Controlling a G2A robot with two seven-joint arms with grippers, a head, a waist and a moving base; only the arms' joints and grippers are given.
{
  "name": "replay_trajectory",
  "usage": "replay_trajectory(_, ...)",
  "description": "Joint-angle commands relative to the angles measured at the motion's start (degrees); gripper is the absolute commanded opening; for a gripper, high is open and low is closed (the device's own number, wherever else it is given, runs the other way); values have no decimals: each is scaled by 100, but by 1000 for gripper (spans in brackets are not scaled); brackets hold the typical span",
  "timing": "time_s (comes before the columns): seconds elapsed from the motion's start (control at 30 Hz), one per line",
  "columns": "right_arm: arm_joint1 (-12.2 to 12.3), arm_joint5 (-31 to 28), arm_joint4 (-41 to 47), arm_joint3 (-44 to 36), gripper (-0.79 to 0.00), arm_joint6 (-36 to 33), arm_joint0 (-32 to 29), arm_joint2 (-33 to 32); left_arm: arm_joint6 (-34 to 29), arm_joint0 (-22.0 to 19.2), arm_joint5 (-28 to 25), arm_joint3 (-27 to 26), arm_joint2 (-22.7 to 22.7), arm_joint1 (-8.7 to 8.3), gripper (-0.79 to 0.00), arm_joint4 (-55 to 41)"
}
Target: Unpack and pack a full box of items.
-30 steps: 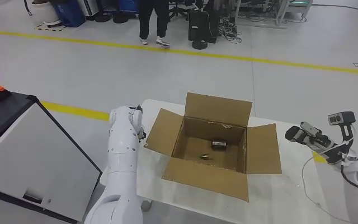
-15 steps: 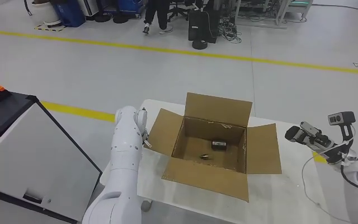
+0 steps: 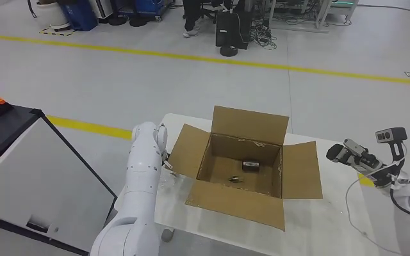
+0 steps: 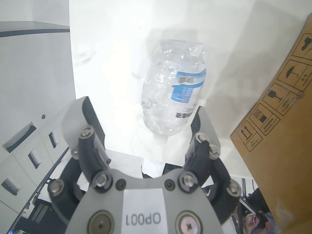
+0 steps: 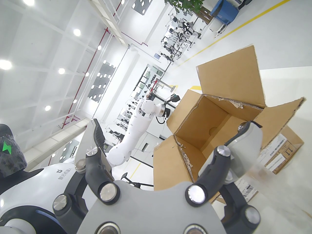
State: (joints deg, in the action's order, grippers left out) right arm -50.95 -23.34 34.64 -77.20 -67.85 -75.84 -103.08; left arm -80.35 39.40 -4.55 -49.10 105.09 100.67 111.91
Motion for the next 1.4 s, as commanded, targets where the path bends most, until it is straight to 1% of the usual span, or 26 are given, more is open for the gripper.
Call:
replay_trajectory(0.0, 0, 0, 0, 0, 0, 1, 0, 0, -3, -9, 21, -58, -26, -16, 0, 6)
replay_trajectory(0.13, 0, 0, 0, 0, 0, 1, 0, 0, 56, 64, 135, -394, -119, -61, 0, 254)
replay_trajectory(0.3, 0, 0, 0, 0, 0, 1, 0, 0, 145, 286, 340, -1038, -172, -158, 0, 932)
replay_trajectory(0.37, 0, 0, 0, 0, 0, 1, 0, 0, 116, 356, 368, -1335, -114, -192, 0, 1017)
replay_trajectory(0.5, 0, 0, 0, 0, 0, 1, 0, 0, -66, 489, 300, -2093, -45, -241, 0, 1152)
replay_trajectory(0.63, 0, 0, 0, 0, 0, 1, 0, 0, -155, 767, 96, -3071, -158, -249, 0, 1228)
replay_trajectory(0.7, 0, 0, 0, 0, 0, 1, 0, 0, -297, 912, -12, -3644, -169, -226, 0, 840)
replay_trajectory(0.77, 0, 0, 0, 0, 0, 1, 0, 0, -594, 1023, -160, -4211, -165, -186, 0, 110)
replay_trajectory(0.8, 0, 0, 0, 0, 0, 1, 0, 0, -765, 1071, -260, -4365, -151, -164, 0, -337)
replay_trajectory(0.9, 0, 0, 0, 0, 0, 1, 0, 0, -765, 1231, -637, -4694, -157, -106, 0, -1662)
replay_trajectory(1.0, 0, 0, 0, 0, 0, 1, 0, 0, -765, 1401, -802, -5009, -323, -82, 0, -2514)
replay_trajectory(1.1, 0, 0, 0, 0, 0, 1, 0, 0, -765, 1559, -817, -5440, -640, -87, 0, -3050)
replay_trajectory(1.23, 0, 0, 0, 0, 0, 1, 0, 0, -765, 1819, -954, -6044, -1136, -139, 0, -3416)
replay_trajectory(1.3, 0, 0, 0, 0, 0, 1, 0, 0, -765, 1922, -1096, -6239, -1374, -180, 0, -3300)
replay_trajectory(1.37, 0, 0, 0, 0, 0, 1, 0, 0, -765, 1922, -1096, -6239, -1374, -180, 0, -3300)
